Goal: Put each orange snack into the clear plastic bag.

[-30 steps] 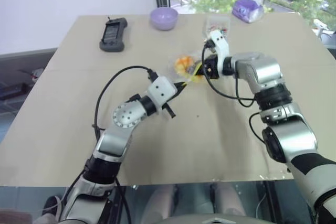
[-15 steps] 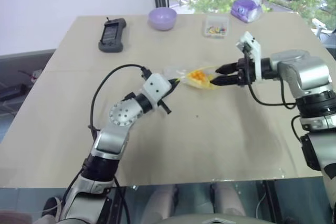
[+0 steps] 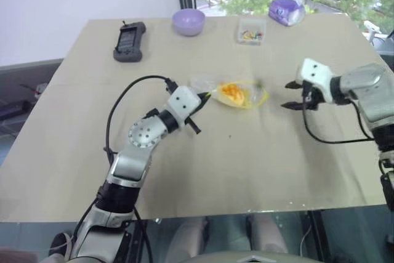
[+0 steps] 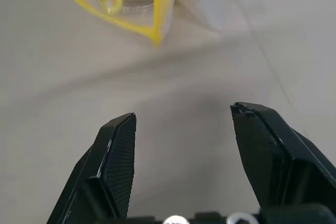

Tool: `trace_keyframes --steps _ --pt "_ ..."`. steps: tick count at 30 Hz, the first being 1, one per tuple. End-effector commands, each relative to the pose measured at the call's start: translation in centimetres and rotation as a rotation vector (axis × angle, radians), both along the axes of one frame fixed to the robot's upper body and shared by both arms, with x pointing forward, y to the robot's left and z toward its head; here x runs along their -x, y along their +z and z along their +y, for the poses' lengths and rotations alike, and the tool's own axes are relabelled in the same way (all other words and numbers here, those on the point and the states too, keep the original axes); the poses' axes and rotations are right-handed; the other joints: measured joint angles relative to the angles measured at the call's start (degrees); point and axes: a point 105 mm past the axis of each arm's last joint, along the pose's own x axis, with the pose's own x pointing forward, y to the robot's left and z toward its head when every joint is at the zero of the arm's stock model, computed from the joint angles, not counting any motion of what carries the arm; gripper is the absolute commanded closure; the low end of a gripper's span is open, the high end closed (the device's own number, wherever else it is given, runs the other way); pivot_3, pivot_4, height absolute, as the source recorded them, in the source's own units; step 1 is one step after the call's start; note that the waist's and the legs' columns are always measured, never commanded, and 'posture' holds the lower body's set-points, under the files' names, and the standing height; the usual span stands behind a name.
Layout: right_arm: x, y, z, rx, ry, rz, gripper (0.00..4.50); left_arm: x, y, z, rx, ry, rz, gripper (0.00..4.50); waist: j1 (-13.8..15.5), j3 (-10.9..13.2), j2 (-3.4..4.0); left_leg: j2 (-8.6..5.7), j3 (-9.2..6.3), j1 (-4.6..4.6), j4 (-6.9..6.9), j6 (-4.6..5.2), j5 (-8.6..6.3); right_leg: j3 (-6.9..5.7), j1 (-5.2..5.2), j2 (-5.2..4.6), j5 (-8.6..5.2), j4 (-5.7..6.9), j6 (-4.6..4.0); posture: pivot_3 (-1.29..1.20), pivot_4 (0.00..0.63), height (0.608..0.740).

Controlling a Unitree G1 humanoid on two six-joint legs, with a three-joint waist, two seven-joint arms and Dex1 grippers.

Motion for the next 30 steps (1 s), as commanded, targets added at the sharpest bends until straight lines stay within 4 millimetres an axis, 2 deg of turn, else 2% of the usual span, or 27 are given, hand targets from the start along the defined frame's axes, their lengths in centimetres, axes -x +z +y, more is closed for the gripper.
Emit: trace_keyframes --steps 1,4,12,15,20,27,30 --pt "-0.7 1.1 1.8 0.049 0.062 -0.161 1.39 0.3 1.2 0.0 0.01 -0.007 -0.043 4.5 0.23 0.0 -0.01 -0.01 -0.01 -0.02 0.01 0.0 0.0 0.0 0.0 -0.02 0.0 -0.02 0.0 0.0 0.15 0.74" --pt "-0.8 0.8 2.4 0.081 0.089 -0.202 1.39 0.3 1.1 0.0 0.011 -0.007 -0.042 4.5 0.64 0.0 -0.01 -0.05 -0.03 -0.03 0.04 0.0 0.0 -0.01 0.01 -0.06 0.0 -0.03 0.0 0.0 0.15 0.74" --pt "-0.8 1.9 3.8 0.017 0.104 -0.238 1.39 0.4 1.0 0.0 0.012 -0.008 -0.035 4.5 0.58 0.0 -0.01 -0.05 -0.09 -0.05 0.04 0.0 0.0 -0.07 0.03 -0.05 0.0 -0.04 0.0 0.0 0.15 0.74" --pt "-0.8 2.2 4.0 0.008 0.108 -0.246 2.25 0.4 0.9 -0.1 0.014 -0.009 -0.033 4.5 0.46 0.0 -0.01 -0.05 -0.08 -0.04 0.04 0.0 0.0 -0.06 0.03 -0.05 0.0 -0.03 0.0 0.0 0.15 0.74" --pt "-0.7 2.1 4.2 0.002 0.114 -0.243 4.46 0.4 0.9 -0.2 0.016 -0.01 -0.031 4.5 0.49 0.0 -0.01 -0.05 -0.08 -0.04 0.04 0.0 0.0 -0.06 0.03 -0.04 0.0 -0.04 0.0 0.0 0.15 0.74" --pt "-0.8 2.1 4.3 -0.002 0.104 -0.238 4.46 0.3 0.9 -0.1 0.016 -0.007 -0.032 4.5 0.49 0.0 -0.01 -0.05 -0.08 -0.04 0.04 0.0 0.0 -0.06 0.03 -0.04 0.0 -0.03 0.0 0.0 0.15 0.74" --pt "-1.5 3.1 3.0 0.024 0.046 -0.274 4.46 0.0 1.5 0.2 0.013 0.009 -0.056 4.5 0.49 0.0 -0.01 -0.05 -0.08 -0.04 0.04 0.0 0.0 -0.06 0.03 -0.04 0.0 -0.03 0.0 0.0 0.15 0.74"
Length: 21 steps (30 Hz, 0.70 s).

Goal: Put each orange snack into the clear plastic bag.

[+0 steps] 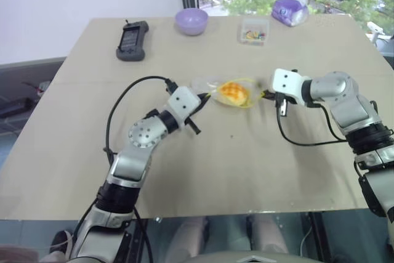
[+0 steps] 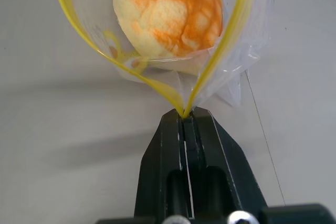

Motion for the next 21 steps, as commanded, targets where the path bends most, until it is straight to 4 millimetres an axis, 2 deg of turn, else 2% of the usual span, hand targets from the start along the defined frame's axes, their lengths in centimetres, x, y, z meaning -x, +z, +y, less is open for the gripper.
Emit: trace_keyframes --steps 1,3,7,10,12,14,16,19,21 --pt "-0.9 3.7 -1.4 -0.008 -0.057 -0.124 4.46 -0.1 1.9 0.3 0.012 0.012 -0.078 4.5 0.0 0.0 0.0 0.0 0.0 0.0 0.0 0.0 0.0 0.0 0.0 0.0 0.0 0.0 0.0 0.0 0.15 0.74" --pt "-1.8 6.2 -2.6 -0.031 -0.121 -0.209 4.46 -1.0 3.6 1.3 0.031 0.075 -0.151 4.5 0.04 0.02 0.01 -0.01 0.01 0.0 0.01 0.0 0.0 0.01 -0.01 -0.01 0.0 0.01 0.0 0.0 0.15 0.74" --pt "-2.5 11.2 -4.1 -0.071 -0.189 -0.354 4.46 -2.8 8.6 3.0 0.122 0.197 -0.314 4.5 0.05 0.06 -0.01 -0.02 0.0 -0.01 0.02 0.0 0.0 -0.01 -0.02 0.0 0.0 0.02 0.0 0.0 0.15 0.74" --pt "-2.4 13.6 -4.7 -0.094 -0.207 -0.42 4.46 -3.3 11.2 3.4 0.163 0.231 -0.392 4.5 0.0 0.04 -0.01 -0.02 0.01 -0.02 -0.05 0.0 0.0 -0.03 -0.01 -0.02 0.0 -0.09 0.0 0.0 0.15 0.74" --pt "-2.2 14.3 -4.8 -0.11 -0.211 -0.438 4.46 -3.3 11.7 3.2 0.153 0.224 -0.413 4.5 -0.03 0.04 -0.01 -0.03 0.04 -0.02 -0.06 0.0 0.0 -0.03 -0.02 -0.05 0.0 -0.11 0.0 0.0 0.15 0.74" --pt "-2.0 14.3 -5.0 -0.113 -0.213 -0.432 4.46 -3.3 11.3 2.7 0.145 0.204 -0.404 4.5 -0.05 0.05 -0.01 -0.03 0.05 -0.02 -0.06 0.0 0.0 -0.02 -0.02 -0.05 0.0 -0.09 0.0 0.0 0.15 0.74" --pt "-1.4 12.7 -5.1 -0.086 -0.197 -0.36 4.46 -2.9 9.5 1.9 0.124 0.154 -0.339 4.5 0.0 0.05 -0.01 -0.03 0.04 -0.02 -0.05 0.0 0.0 -0.03 -0.03 -0.04 0.0 -0.06 0.0 0.0 0.15 0.74" --pt "1.7 7.9 -4.8 -0.024 -0.123 -0.127 4.46 -0.7 4.4 0.1 0.051 0.016 -0.165 4.5 0.15 0.02 -0.01 -0.02 -0.01 -0.03 -0.08 0.02 -0.01 -0.09 0.02 -0.06 0.0 -0.11 0.0 0.0 0.15 0.74" --pt "3.4 5.8 -4.3 -0.025 -0.088 -0.026 4.46 0.4 2.5 -0.2 0.044 -0.012 -0.084 4.5 0.09 0.08 0.0 -0.01 -0.03 -0.05 -0.08 0.07 -0.04 -0.17 0.04 -0.11 0.0 -0.13 0.0 0.0 0.15 0.74"
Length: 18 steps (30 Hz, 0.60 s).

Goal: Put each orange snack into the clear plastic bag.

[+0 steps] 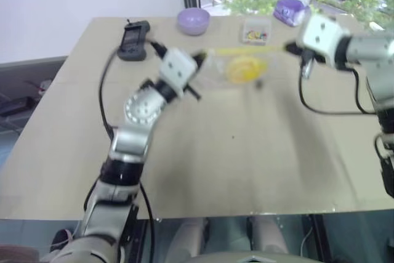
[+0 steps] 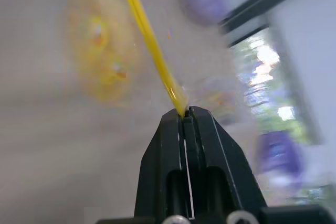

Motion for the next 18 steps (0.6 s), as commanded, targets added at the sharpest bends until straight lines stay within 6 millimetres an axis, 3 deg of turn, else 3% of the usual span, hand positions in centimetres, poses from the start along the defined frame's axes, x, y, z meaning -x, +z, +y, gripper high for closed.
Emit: trace_keyframes --steps 1,3,4,6,8,11,14,18 --pt "3.1 -2.5 -0.5 -0.016 0.005 0.173 4.46 1.9 -2.5 0.1 -0.011 -0.041 0.119 4.5 -0.07 0.07 0.0 -0.04 0.05 -0.06 0.07 0.01 0.0 0.03 -0.08 -0.04 0.0 0.05 0.0 0.0 0.15 0.74" --pt "3.6 -3.0 -0.4 -0.017 0.011 0.176 4.46 2.4 -3.4 -0.1 -0.021 -0.05 0.15 4.5 -0.24 0.07 0.05 0.0 0.07 -0.01 0.13 0.01 0.0 0.04 -0.08 0.01 0.0 0.16 0.0 0.0 0.15 0.74" --pt "4.1 -3.4 -0.7 -0.005 0.01 0.201 4.22 2.5 -3.6 -0.2 -0.022 -0.047 0.151 4.5 -0.21 0.07 0.08 0.01 0.11 0.06 0.14 0.01 0.0 0.08 -0.07 0.02 0.0 0.23 0.0 0.0 0.15 0.74" --pt "4.8 -3.7 -1.4 0.01 -0.008 0.24 3.66 2.5 -3.7 -0.4 -0.011 -0.041 0.157 4.5 0.13 0.06 0.11 0.02 0.08 0.15 0.15 0.03 -0.01 0.02 0.03 0.04 0.02 0.27 0.0 0.0 0.15 0.74" --pt "5.3 -3.4 -1.8 0.01 -0.014 0.268 2.72 2.5 -3.5 -0.5 0.004 -0.04 0.161 4.5 0.29 0.06 0.1 0.01 0.06 0.14 0.16 0.03 -0.01 -0.01 0.07 0.03 0.02 0.21 0.0 0.0 0.15 0.74" --pt "6.3 -2.1 -0.4 -0.028 0.052 0.281 2.72 2.6 -3.4 -0.8 0.009 -0.05 0.165 4.5 0.19 0.07 0.09 0.0 0.08 0.1 0.17 0.03 -0.01 0.0 0.06 0.01 0.02 0.15 0.0 0.0 0.15 0.74" --pt "6.3 -0.2 2.3 -0.114 0.131 0.224 2.72 2.8 -3.3 -1.2 0.007 -0.072 0.163 4.5 -0.21 0.07 0.09 0.05 0.12 0.11 0.13 0.02 -0.01 0.04 0.03 0.03 0.02 0.15 0.0 0.0 0.15 0.74" --pt "6.9 0.5 6.5 -0.218 0.259 0.212 2.72 3.0 -3.0 -1.8 0.015 -0.103 0.166 4.5 0.05 0.07 0.08 0.06 0.09 0.12 0.14 0.02 -0.01 0.02 0.04 0.04 0.02 0.14 0.0 0.0 0.15 0.74"
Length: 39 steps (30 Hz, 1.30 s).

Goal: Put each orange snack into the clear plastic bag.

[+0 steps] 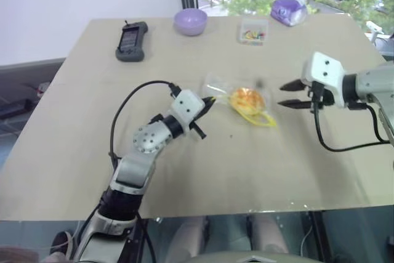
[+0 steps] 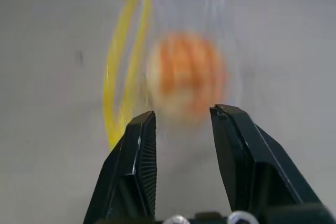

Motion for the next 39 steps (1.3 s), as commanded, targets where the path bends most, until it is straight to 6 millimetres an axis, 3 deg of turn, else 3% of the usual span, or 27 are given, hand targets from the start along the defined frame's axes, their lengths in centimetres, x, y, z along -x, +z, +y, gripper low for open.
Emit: trace_keyframes --steps 1,10,14,23,26,28,39 --pt "0.7 1.4 3.2 -0.095 0.076 -0.05 2.72 0.7 1.7 -0.8 0.029 -0.048 -0.046 4.5 0.18 0.0 -0.01 -0.01 -0.02 -0.02 0.0 0.0 0.0 -0.01 0.0 -0.01 0.0 -0.01 0.0 0.0 0.15 0.74" --pt "-0.2 -1.0 8.2 -0.075 0.145 -0.155 2.72 1.5 1.9 -1.7 0.035 -0.095 -0.035 4.5 0.28 -0.01 -0.03 -0.06 -0.11 -0.05 0.03 -0.01 0.01 -0.11 0.0 -0.05 0.0 -0.02 0.0 0.0 0.15 0.74" --pt "-0.6 -2.4 8.8 -0.006 0.167 -0.207 2.72 1.7 2.0 -1.8 0.034 -0.102 -0.031 4.5 0.06 -0.01 -0.03 -0.06 -0.11 -0.05 0.03 -0.01 0.01 -0.11 -0.01 -0.03 0.0 -0.01 0.0 0.0 0.15 0.74" --pt "-0.8 -2.4 9.2 0.008 0.191 -0.253 2.72 1.8 2.0 -1.6 0.028 -0.102 -0.022 4.5 0.01 -0.01 -0.03 -0.06 -0.11 -0.05 0.03 -0.01 0.01 -0.11 0.0 -0.03 0.0 -0.02 0.0 0.0 0.15 0.74" --pt "-0.7 -2.3 9.2 0.003 0.194 -0.258 3.52 1.7 1.9 -1.5 0.028 -0.097 -0.018 4.5 -0.03 -0.01 -0.03 -0.06 -0.11 -0.05 0.03 -0.01 0.01 -0.11 -0.01 -0.02 0.0 -0.01 0.0 0.0 0.15 0.74" --pt "-0.8 -2.2 9.2 0.0 0.192 -0.262 4.34 1.7 1.9 -1.4 0.027 -0.095 -0.016 4.5 -0.03 -0.01 -0.03 -0.06 -0.11 -0.05 0.03 -0.01 0.01 -0.11 -0.01 -0.02 0.0 -0.01 0.0 0.0 0.15 0.74" --pt "-1.7 -2.2 8.5 0.015 0.147 -0.281 4.43 1.8 1.6 -1.1 0.018 -0.09 -0.01 4.5 -0.03 -0.01 -0.03 -0.06 -0.11 -0.05 0.03 -0.01 0.01 -0.11 -0.01 -0.02 0.0 -0.01 0.0 0.0 0.15 0.74"
